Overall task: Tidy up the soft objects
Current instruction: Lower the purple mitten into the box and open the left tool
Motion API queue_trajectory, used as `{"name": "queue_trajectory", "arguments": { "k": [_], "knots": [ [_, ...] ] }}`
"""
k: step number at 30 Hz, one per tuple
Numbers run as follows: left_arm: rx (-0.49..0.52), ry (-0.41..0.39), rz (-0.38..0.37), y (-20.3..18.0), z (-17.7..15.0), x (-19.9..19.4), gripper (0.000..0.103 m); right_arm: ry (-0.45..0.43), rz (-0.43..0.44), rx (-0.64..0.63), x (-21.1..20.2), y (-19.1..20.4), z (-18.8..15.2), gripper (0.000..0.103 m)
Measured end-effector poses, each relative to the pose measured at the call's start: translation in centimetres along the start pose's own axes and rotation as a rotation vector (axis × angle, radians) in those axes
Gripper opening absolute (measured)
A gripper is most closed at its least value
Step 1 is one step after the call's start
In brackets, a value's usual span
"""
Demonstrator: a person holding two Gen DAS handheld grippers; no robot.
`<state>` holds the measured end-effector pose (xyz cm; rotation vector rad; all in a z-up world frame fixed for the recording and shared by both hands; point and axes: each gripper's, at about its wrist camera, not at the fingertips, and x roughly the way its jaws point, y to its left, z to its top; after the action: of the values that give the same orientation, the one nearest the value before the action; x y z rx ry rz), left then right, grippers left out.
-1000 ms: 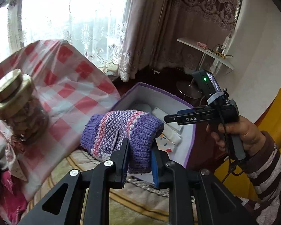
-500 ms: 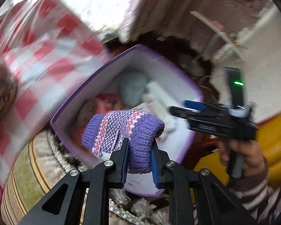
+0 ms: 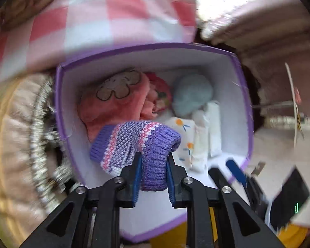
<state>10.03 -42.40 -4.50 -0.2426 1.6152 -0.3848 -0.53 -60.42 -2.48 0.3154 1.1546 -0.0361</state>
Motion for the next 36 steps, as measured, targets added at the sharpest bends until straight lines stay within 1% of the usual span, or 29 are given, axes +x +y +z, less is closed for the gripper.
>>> {"name": "queue_trajectory", "arguments": {
  "k": [1, 2, 3, 4, 5, 7, 8, 9, 12, 16, 20, 22, 23, 26, 27, 28, 29, 30, 31, 32, 34, 36],
  "knots": [
    [-0.018, 0.002, -0.006, 0.0, 0.5, 0.9, 0.027, 0.007, 0.002, -0.007, 0.1, 0.2, 0.0, 0.066],
    [-0.022, -0.009, -0.001, 0.1, 0.7, 1.2, 0.033, 0.015, 0.003, -0.018, 0.3, 0.5, 0.0, 0.066],
    [-0.024, -0.01, -0.002, 0.0, 1.1, 1.8, 0.046, 0.023, 0.001, -0.03, 0.4, 0.9, 0.0, 0.066],
    [-0.023, 0.002, -0.013, 0.0, 1.2, 2.2, 0.051, 0.031, 0.0, -0.044, 0.6, 1.2, 0.0, 0.066],
    [-0.02, 0.008, -0.029, -0.1, 1.3, 2.3, 0.052, 0.042, 0.0, -0.058, 0.8, 1.6, -0.1, 0.066],
    [0.025, -0.022, -0.042, -0.6, 1.4, 1.9, 0.053, 0.062, -0.001, -0.084, 1.3, 2.2, -0.1, 0.066],
    [0.047, -0.029, -0.048, -0.8, 1.5, 1.8, 0.059, 0.071, 0.0, -0.093, 1.6, 2.5, -0.1, 0.066],
    [0.058, -0.029, -0.057, -0.7, 1.7, 1.7, 0.062, 0.08, 0.002, -0.097, 1.9, 2.7, -0.1, 0.066],
    [0.049, -0.048, -0.089, 0.0, 2.0, 0.9, 0.062, 0.104, 0.002, -0.119, 2.5, 3.3, -0.2, 0.066],
    [0.067, -0.067, -0.178, 1.6, 2.4, -1.5, 0.062, 0.124, -0.021, -0.156, 2.5, 3.7, -0.2, 0.066],
    [0.128, -0.133, -0.24, 3.4, 2.1, -5.0, 0.062, 0.179, 0.032, -0.161, 3.3, 4.0, 0.5, 0.066],
    [0.138, -0.192, -0.248, 5.2, 1.8, -7.4, 0.062, 0.233, 0.075, -0.148, 4.8, 4.4, 1.0, 0.066],
    [0.139, -0.221, -0.251, 6.1, 1.5, -8.3, 0.062, 0.26, 0.06, -0.141, 5.8, 4.6, 1.3, 0.066],
    [0.133, -0.294, -0.252, 9.0, 0.8, -10.8, 0.062, 0.305, 0.028, -0.139, 8.0, 4.7, 2.0, 0.066],
    [0.121, -0.318, -0.251, 10.2, 0.6, -11.6, 0.062, 0.32, 0.006, -0.142, 8.7, 4.6, 2.2, 0.066],
    [0.106, -0.335, -0.25, 11.1, 0.5, -12.3, 0.062, 0.335, -0.014, -0.153, 9.3, 4.6, 2.3, 0.061],
    [0.087, -0.352, -0.252, 12.4, 0.4, -12.8, 0.062, 0.356, -0.021, -0.171, 10.1, 4.7, 2.3, 0.043],
    [0.073, -0.361, -0.254, 13.3, 0.3, -13.1, 0.062, 0.371, -0.015, -0.192, 10.6, 5.0, 2.3, 0.037],
    [0.055, -0.373, -0.257, 14.2, 0.3, -13.4, 0.062, 0.376, -0.006, -0.221, 10.7, 5.4, 2.3, 0.033],
    [0.045, -0.381, -0.259, 15.1, 0.4, -13.8, 0.062, 0.362, -0.007, -0.29, 10.5, 6.4, 2.3, 0.028],
    [0.021, -0.395, -0.262, 16.7, 0.5, -14.4, 0.062, 0.329, -0.034, -0.393, 9.9, 7.7, 2.4, 0.026],
    [-0.011, -0.397, -0.277, 17.9, 0.8, -14.3, 0.062, 0.313, -0.02, -0.427, 9.6, 8.6, 2.8, 0.025]
  ]
}}
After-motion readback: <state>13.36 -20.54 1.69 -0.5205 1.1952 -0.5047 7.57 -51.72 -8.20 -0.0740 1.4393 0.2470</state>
